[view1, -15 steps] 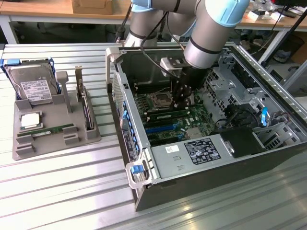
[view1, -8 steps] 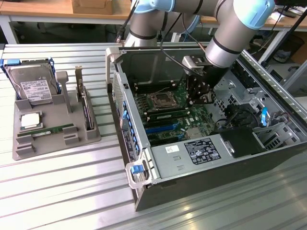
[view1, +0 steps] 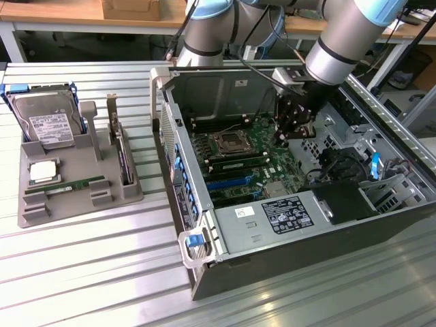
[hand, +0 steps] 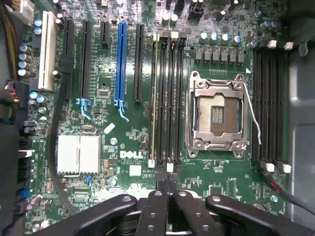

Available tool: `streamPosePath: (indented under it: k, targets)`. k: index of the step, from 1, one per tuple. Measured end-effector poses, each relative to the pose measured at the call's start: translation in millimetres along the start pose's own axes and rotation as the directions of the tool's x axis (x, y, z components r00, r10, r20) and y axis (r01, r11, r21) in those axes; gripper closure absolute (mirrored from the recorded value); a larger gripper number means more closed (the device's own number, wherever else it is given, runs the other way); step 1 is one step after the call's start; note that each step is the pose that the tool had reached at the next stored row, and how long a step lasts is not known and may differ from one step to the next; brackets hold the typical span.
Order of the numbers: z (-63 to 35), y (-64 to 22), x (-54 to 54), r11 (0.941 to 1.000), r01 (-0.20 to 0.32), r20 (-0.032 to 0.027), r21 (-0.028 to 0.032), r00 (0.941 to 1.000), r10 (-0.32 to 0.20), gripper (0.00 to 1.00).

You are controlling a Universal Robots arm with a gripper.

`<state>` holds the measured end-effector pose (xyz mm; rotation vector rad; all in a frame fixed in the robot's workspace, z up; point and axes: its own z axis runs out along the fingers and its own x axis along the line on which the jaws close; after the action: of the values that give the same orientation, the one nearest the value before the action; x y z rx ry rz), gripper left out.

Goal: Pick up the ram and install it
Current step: 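Press down the ram until it locks into place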

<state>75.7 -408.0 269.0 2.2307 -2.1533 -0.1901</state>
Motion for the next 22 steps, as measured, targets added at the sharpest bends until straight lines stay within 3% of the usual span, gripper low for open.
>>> streamPosePath:
  k: [3, 4, 11, 13, 14, 16, 22]
  targets:
    - [-5.8, -13.6, 0.1, 1.0000, 0.000, 0.0013, -0.0004, 1.0000, 0.000, 0.90]
    - [-7.7, -14.9, 0.1, 1.0000, 0.001, 0.0046, -0.0002, 1.0000, -0.001, 0.90]
    - [-7.8, -14.9, 0.1, 1.0000, 0.000, 0.0044, -0.0003, 1.0000, 0.000, 0.90]
    - [-7.5, -15.0, 0.1, 0.9988, -0.049, 0.0095, 0.0028, 0.9988, 0.049, 0.90]
    - [-7.0, -15.0, 0.1, 0.9942, -0.107, 0.0155, 0.0061, 0.9941, 0.107, 0.90]
    - [-6.8, -15.1, 0.1, 0.9885, -0.151, 0.0195, 0.0083, 0.9884, 0.151, 0.90]
    - [-6.4, -15.2, 0.2, 0.9568, -0.290, 0.0285, 0.0153, 0.9566, 0.290, 0.90]
